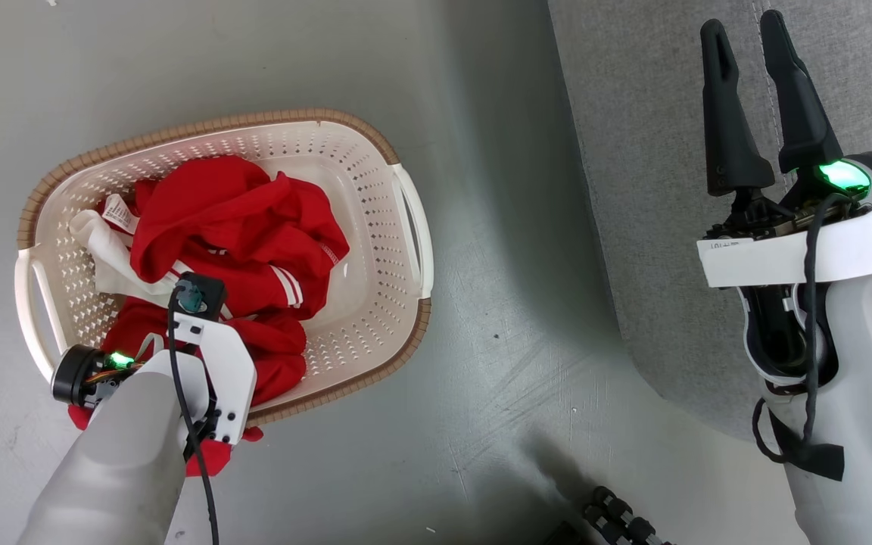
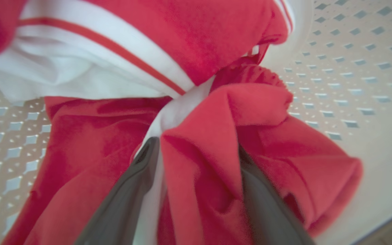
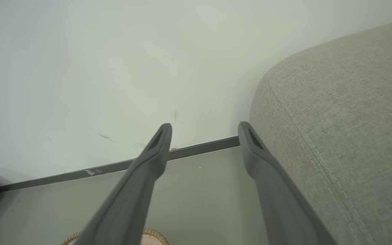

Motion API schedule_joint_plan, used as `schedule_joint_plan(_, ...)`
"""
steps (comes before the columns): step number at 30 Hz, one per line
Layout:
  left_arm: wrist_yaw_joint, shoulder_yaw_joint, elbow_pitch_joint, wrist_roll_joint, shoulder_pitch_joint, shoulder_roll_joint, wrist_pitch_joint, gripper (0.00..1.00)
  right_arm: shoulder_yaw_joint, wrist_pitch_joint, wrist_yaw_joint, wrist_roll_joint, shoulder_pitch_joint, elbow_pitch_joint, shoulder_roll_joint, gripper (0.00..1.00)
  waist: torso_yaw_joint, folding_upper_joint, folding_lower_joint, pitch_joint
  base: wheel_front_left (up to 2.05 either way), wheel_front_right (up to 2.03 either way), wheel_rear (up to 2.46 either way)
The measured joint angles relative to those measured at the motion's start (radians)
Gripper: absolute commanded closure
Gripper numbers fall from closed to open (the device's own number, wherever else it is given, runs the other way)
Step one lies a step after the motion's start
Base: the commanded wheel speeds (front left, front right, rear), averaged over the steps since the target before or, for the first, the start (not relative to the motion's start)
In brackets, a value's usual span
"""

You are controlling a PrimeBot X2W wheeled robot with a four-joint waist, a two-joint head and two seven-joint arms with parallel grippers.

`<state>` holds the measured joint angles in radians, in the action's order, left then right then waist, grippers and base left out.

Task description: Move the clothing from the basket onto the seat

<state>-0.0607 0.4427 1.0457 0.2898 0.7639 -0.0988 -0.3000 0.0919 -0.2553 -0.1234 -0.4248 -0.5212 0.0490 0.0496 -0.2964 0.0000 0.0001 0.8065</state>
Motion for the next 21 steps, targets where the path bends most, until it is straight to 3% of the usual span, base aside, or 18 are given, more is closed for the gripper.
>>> schedule_joint_plan(1,0.001,0.000,0.006,0.000,0.004,0.000,-0.006,0.07,0.001,0.000,0.000,-0.008,0.000,-0.001,0.000,0.00,-0.002,0.0000,0.0000,0.002,0.00,0.00,0.00)
schedule_joint_plan(3,0.007,0.000,0.017,0.000,0.010,0.001,-0.020,0.47,0.001,0.000,0.000,-0.017,-0.001,-0.005,0.000,0.00,-0.007,0.0000,0.0000,0.004,0.00,0.00,0.00)
schedule_joint_plan(4,0.007,0.001,0.030,0.000,0.013,0.004,-0.033,0.57,-0.002,0.000,0.000,-0.017,-0.001,-0.010,0.000,0.00,-0.008,0.0000,0.0000,0.003,0.00,0.00,0.00)
schedule_joint_plan(6,0.007,0.001,0.033,0.000,0.014,0.006,-0.034,1.00,-0.002,0.000,0.000,-0.017,-0.002,-0.016,0.000,0.00,-0.007,0.0000,0.0000,0.002,0.00,0.00,0.00)
schedule_joint_plan(21,-0.014,-0.010,0.020,0.027,0.050,0.036,0.031,1.00,-0.013,0.000,0.000,-0.024,-0.038,-0.025,0.000,0.00,-0.001,0.0000,0.0000,-0.024,0.00,0.00,0.00)
